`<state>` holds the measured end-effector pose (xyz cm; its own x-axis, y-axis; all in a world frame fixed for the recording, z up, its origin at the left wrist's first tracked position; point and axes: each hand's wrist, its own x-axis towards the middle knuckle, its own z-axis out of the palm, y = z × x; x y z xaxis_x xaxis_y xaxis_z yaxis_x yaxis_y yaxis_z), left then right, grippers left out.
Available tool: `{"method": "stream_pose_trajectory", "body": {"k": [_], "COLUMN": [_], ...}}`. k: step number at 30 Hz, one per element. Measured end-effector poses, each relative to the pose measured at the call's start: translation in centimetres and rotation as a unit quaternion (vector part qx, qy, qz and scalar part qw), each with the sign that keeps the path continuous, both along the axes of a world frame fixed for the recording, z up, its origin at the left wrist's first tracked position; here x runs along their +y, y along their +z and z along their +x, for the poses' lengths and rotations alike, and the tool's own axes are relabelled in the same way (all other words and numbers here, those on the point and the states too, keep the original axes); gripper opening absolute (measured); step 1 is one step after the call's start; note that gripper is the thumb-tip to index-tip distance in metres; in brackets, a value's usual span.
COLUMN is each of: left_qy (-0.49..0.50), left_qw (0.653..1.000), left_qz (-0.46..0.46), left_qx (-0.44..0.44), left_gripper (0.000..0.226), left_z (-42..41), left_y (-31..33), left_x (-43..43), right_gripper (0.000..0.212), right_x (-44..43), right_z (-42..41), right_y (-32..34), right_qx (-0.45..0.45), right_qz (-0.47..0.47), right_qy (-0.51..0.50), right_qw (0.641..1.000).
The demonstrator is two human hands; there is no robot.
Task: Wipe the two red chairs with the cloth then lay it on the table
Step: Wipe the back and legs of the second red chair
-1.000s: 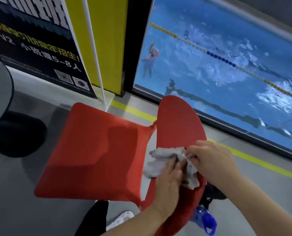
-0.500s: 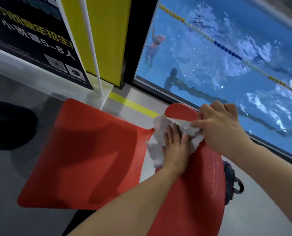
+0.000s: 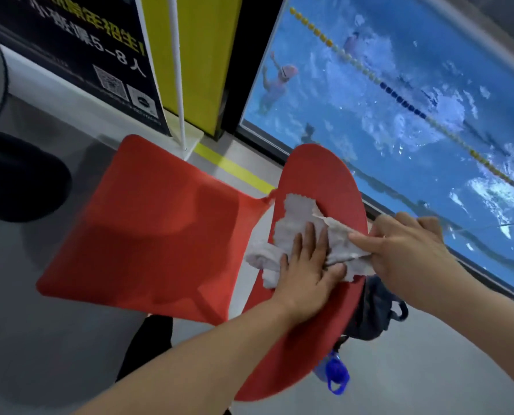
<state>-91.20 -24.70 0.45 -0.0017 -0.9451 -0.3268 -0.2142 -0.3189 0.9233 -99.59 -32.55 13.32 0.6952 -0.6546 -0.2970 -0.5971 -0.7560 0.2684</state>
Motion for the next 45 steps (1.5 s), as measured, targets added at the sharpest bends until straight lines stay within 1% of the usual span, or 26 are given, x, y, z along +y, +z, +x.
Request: {"method": "stream_pose_trajectory", "body": {"k": [3,5,6,7,8,10,11,12,13,15,16,17,18,20,21,23,26,28,30,32,35,38,40,42,43,45], "left_qy": [-0.026,-0.039,-0.046,-0.054,-0.057,-0.041,-0.026,-0.016,-0.008,0.033,0.066,0.086,0.082,0.044,0.038,0.012,-0.039,-0.008,0.031,0.087,0.151,0.185,0.193,0.19,0.192,0.196], "left_qw": [1.0,0.999,0.998,0.997,0.995,0.995,0.997,0.996,0.991,0.972,0.967,0.971,0.982,0.997,0.998,0.997,0.997,0.998,0.997,0.995,0.988,0.983,0.981,0.982,0.981,0.98], "left_qz": [-0.007,-0.009,-0.011,-0.021,-0.04,-0.068,-0.074,-0.081,-0.084,-0.05,-0.026,-0.004,0.017,0.038,0.044,0.069,0.051,0.051,0.047,0.05,0.036,0.017,0.013,0.005,-0.004,-0.022], "left_qx": [-0.015,-0.028,-0.037,-0.053,-0.071,-0.063,-0.023,0.036,0.108,0.226,0.246,0.224,0.17,0.05,0.023,0.016,-0.043,-0.04,-0.052,-0.028,-0.002,0.008,0.002,0.0,0.005,0.009], "left_gripper": [0.065,0.063,0.062,0.061,0.061,0.064,0.063,0.058,0.052,0.038,0.032,0.029,0.032,0.047,0.052,0.055,0.056,0.052,0.053,0.055,0.056,0.055,0.052,0.052,0.052,0.053], "left_z": [-0.1,0.0,-0.1,-0.2,-0.3,-0.5,-0.5,-0.3,0.1,1.1,1.5,1.8,1.9,1.3,1.0,0.6,0.6,0.5,0.4,0.7,1.8,3.2,3.9,4.4,4.6,5.2], "left_y": [0.5,0.8,1.0,1.2,1.5,1.7,1.8,1.9,1.9,1.3,0.9,0.3,0.0,-1.6,-1.9,-2.6,-3.5,-4.1,-4.5,-4.8,-5.0,-6.0,-6.7,-7.4,-7.6,-8.1], "left_x": [2.0,3.3,3.7,4.2,4.8,5.8,6.4,6.8,7.2,7.2,6.8,6.4,5.9,4.7,4.1,2.6,0.1,-1.9,-4.0,-6.1,-8.4,-11.0,-12.1,-12.3,-12.1,-11.2], "right_gripper": [0.008,0.023,0.023,0.023,0.031,0.051,0.053,0.054,0.058,0.073,0.08,0.087,0.092,0.098,0.094,0.077,0.073,0.064,0.066,0.071,0.063,0.057,0.052,0.057,0.059,0.059], "right_x": [2.6,4.0,4.6,5.3,6.0,7.1,7.5,7.7,7.8,7.5,7.1,6.9,6.7,6.0,5.5,4.1,1.4,-0.6,-2.3,-4.2,-6.5,-9.1,-10.5,-11.1,-11.1,-10.8], "right_z": [-0.4,0.1,1.0,1.6,2.2,2.6,2.5,2.3,2.0,1.4,1.1,1.1,1.5,1.6,1.4,1.5,2.8,3.6,4.5,5.6,6.9,8.9,9.9,10.6,10.8,11.3], "right_y": [0.6,0.8,1.1,1.0,0.8,-0.4,-0.9,-1.2,-1.5,-1.9,-2.1,-2.2,-2.0,-2.2,-2.4,-2.6,-2.0,-1.9,-2.1,-2.5,-3.0,-4.3,-5.8,-7.1,-7.6,-8.7], "right_qx": [-0.017,0.004,0.02,0.026,0.047,0.096,0.093,0.083,0.079,0.097,0.114,0.132,0.143,0.175,0.2,0.204,0.194,0.184,0.192,0.216,0.238,0.214,0.252,0.3,0.31,0.309], "right_qz": [0.018,-0.024,-0.042,-0.047,-0.024,0.091,0.139,0.174,0.187,0.171,0.151,0.131,0.115,0.102,0.114,0.122,0.073,0.078,0.072,0.061,0.064,0.019,-0.016,-0.021,-0.029,-0.03], "right_qy": [-0.007,0.007,0.01,0.04,0.062,0.099,0.1,0.073,0.051,0.05,0.064,0.082,0.088,0.101,0.1,0.101,0.106,0.084,0.094,0.114,0.128,0.164,0.216,0.238,0.246,0.236], "right_qw": [1.0,1.0,0.999,0.998,0.997,0.986,0.981,0.979,0.978,0.979,0.98,0.979,0.979,0.974,0.968,0.966,0.973,0.976,0.974,0.968,0.961,0.963,0.943,0.924,0.918,0.921]}}
